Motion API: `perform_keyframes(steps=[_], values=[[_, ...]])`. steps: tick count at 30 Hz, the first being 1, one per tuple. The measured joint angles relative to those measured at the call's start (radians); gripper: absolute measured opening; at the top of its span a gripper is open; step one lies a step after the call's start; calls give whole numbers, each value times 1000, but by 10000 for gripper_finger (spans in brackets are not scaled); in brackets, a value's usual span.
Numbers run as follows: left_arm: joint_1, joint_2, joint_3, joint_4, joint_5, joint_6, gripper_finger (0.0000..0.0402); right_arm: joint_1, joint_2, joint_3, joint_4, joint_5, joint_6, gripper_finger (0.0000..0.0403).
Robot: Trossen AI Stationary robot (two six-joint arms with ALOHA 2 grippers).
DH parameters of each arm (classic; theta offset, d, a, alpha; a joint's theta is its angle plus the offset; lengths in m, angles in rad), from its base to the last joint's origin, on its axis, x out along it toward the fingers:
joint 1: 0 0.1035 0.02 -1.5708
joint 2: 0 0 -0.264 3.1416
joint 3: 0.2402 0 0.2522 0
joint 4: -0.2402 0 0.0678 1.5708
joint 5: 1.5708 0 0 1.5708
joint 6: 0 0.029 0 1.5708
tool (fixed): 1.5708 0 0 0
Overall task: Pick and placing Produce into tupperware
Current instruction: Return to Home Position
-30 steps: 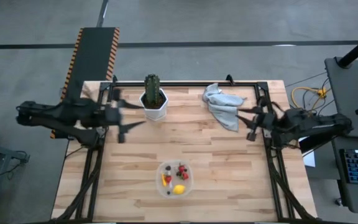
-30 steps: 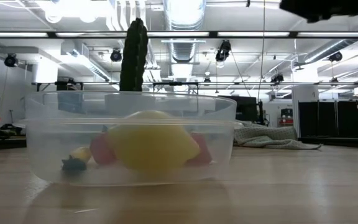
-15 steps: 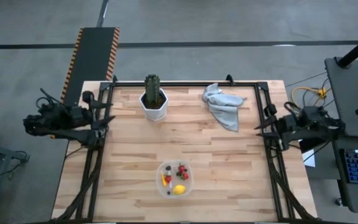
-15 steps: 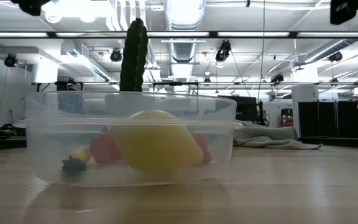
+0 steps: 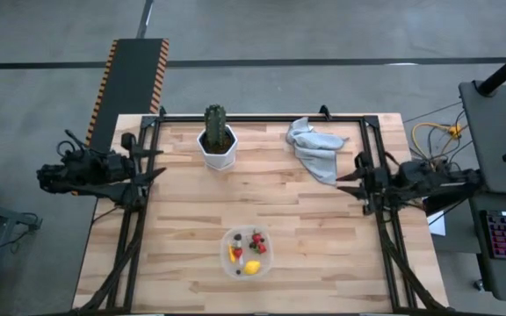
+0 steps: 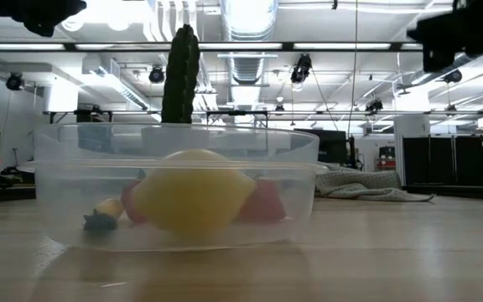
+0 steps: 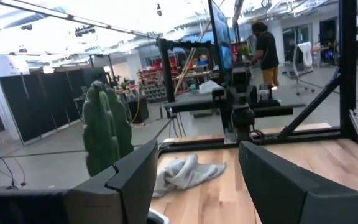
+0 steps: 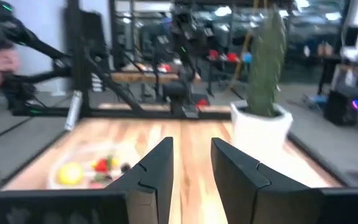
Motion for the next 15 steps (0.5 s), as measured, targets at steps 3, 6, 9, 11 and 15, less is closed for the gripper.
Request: perform_keyframes(steps=[3, 6, 9, 11, 15], values=[[0, 5, 0, 4, 0, -2, 212, 0, -33, -66, -1, 34, 48, 100], [0, 4, 0, 3, 0, -8, 212, 0, -44, -133, 56, 38, 85, 100], [0, 1, 0, 3, 0, -23, 212, 0, -35, -204, 155, 28, 102, 100], [0, -2, -1, 3, 0, -22, 212, 0, -27, -207, 173, 19, 102, 100], [0, -3, -2, -3, -16, -24, 212, 0, -22, -207, 165, 19, 102, 100]])
